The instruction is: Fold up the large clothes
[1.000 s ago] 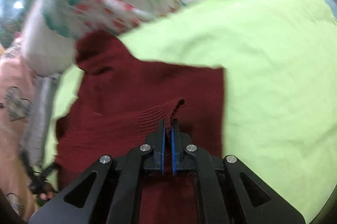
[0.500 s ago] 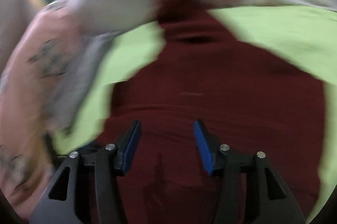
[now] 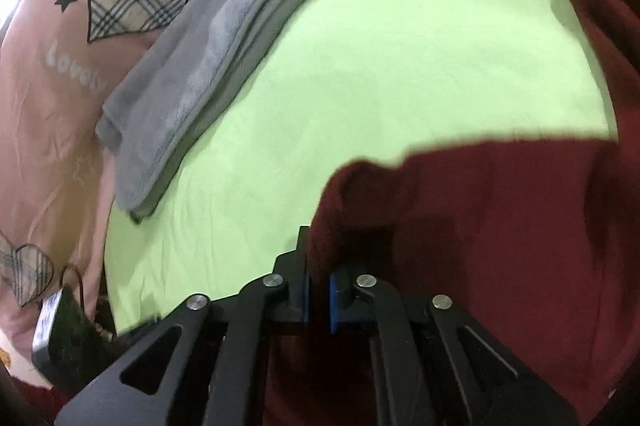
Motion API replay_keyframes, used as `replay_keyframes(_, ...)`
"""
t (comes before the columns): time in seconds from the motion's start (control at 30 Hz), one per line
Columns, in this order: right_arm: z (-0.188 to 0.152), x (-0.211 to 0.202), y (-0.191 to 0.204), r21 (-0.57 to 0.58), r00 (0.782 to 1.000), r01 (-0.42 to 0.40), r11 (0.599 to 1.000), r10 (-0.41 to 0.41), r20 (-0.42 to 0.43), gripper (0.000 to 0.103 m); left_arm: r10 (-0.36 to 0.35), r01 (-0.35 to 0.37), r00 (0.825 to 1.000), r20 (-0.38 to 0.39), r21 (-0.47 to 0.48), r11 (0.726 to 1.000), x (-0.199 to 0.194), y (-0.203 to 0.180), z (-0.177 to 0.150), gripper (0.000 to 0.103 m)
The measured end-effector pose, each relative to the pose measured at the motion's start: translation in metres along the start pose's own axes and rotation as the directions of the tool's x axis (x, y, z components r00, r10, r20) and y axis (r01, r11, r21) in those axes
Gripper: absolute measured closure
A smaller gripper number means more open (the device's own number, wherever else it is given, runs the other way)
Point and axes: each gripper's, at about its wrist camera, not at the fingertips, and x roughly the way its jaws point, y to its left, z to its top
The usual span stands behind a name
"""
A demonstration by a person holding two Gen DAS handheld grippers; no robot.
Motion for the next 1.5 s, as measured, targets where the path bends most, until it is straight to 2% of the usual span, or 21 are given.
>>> replay_keyframes(0.1,0.016,-0.004,-0.009,0.093,0.992,-0.027,0.995,0.015,0.129,0.096,0.008,-0.008,1.000,0.004,0.003,1.000,0.000,-0.001,-0.001,0.062)
replay_keyframes(0.23,0.011,-0.012,-0.032,0.259,0.984,-0.044,0.965,-0.002,0.178,0.089,0.000,0.000,1.000,-0.009,-0.010,1.000,-0.003,0.002,0.000,0.063)
replay_keyframes(0.43,-0.052,-0.099,-0.040,0.261,0.959,0.066,0.963,-0.134,0.251,0.087,-0.047,0.046,0.999,-0.023,-0.029,0.998,-0.025,0.012,-0.002,0.066)
replay_keyframes(0.5,-0.088,-0.141,-0.053,0.291,0.939,0.106,0.951,-0.192,0.284,0.075,-0.056,0.055,0.998,-0.013,-0.018,0.998,-0.032,0.010,0.002,0.066)
replay_keyframes(0.53,-0.099,-0.156,-0.060,0.311,0.930,0.139,0.940,-0.232,0.286,0.063,-0.059,0.059,0.998,-0.010,-0.012,0.998,-0.034,0.008,0.005,0.066)
replay_keyframes(0.57,-0.114,-0.172,-0.067,0.332,0.917,0.175,0.927,-0.277,0.288,0.059,-0.069,0.069,0.998,-0.005,-0.007,0.998,-0.035,0.005,0.010,0.066)
replay_keyframes(0.63,-0.145,-0.203,-0.082,0.383,0.879,0.253,0.889,-0.376,0.294,0.057,-0.079,0.079,0.997,0.006,0.012,0.997,-0.037,-0.002,0.018,0.066)
replay_keyframes(0.7,-0.175,-0.228,-0.100,0.450,0.840,0.326,0.831,-0.473,0.266,0.057,-0.072,0.072,0.997,0.019,0.034,0.997,-0.035,-0.009,0.026,0.066)
replay_keyframes(0.8,-0.221,-0.267,-0.136,0.569,0.781,0.390,0.724,-0.587,0.212,0.057,-0.063,0.061,0.998,0.031,0.062,0.996,-0.031,-0.019,0.041,0.066)
replay_keyframes(0.83,-0.228,-0.274,-0.143,0.590,0.772,0.397,0.703,-0.603,0.200,0.057,-0.061,0.059,0.998,0.031,0.069,0.996,-0.027,-0.022,0.045,0.066)
replay_keyframes(0.9,-0.238,-0.276,-0.153,0.603,0.776,0.404,0.687,-0.607,0.172,0.057,-0.066,0.063,0.997,0.030,0.080,0.995,-0.022,-0.026,0.049,0.066)
replay_keyframes(1.03,-0.235,-0.259,-0.157,0.547,0.806,0.424,0.722,-0.576,0.135,0.057,-0.049,0.050,0.999,-0.010,0.124,0.991,-0.001,-0.039,0.051,0.066)
replay_keyframes(1.07,-0.234,-0.256,-0.157,0.533,0.809,0.428,0.729,-0.572,0.133,0.065,-0.040,0.043,0.999,-0.030,0.138,0.989,0.005,-0.041,0.049,0.066)
replay_keyframes(1.13,-0.231,-0.254,-0.154,0.526,0.812,0.426,0.736,-0.568,0.137,0.098,-0.023,0.032,0.998,-0.059,0.165,0.986,0.014,-0.044,0.046,0.066)
replay_keyframes(1.17,-0.232,-0.260,-0.153,0.541,0.813,0.396,0.742,-0.557,0.168,0.098,-0.015,0.027,0.998,-0.068,0.177,0.984,0.015,-0.046,0.045,0.066)
replay_keyframes(1.27,-0.237,-0.274,-0.146,0.560,0.772,0.405,0.723,-0.599,0.215,0.098,-0.014,0.027,0.998,-0.063,0.215,0.976,0.013,-0.050,0.042,0.061)
replay_keyframes(1.37,-0.243,-0.261,-0.160,0.584,0.801,0.422,0.693,-0.587,0.119,0.095,0.029,-0.007,0.996,-0.087,0.244,0.970,0.027,-0.051,0.036,0.057)
replay_keyframes(1.4,-0.248,-0.261,-0.164,0.607,0.804,0.404,0.684,-0.582,0.121,0.095,0.024,-0.002,0.996,-0.087,0.238,0.971,0.028,-0.050,0.035,0.056)
replay_keyframes(1.43,-0.251,-0.265,-0.161,0.613,0.797,0.401,0.681,-0.589,0.133,0.094,0.018,0.003,0.996,-0.088,0.232,0.973,0.027,-0.049,0.036,0.056)
replay_keyframes(1.47,-0.251,-0.269,-0.158,0.613,0.780,0.421,0.669,-0.612,0.131,0.091,0.014,0.007,0.996,-0.090,0.224,0.975,0.026,-0.047,0.037,0.054)
replay_keyframes(1.5,-0.252,-0.274,-0.152,0.612,0.750,0.457,0.645,-0.649,0.124,0.091,0.011,0.009,0.996,-0.092,0.214,0.977,0.026,-0.045,0.037,0.052)
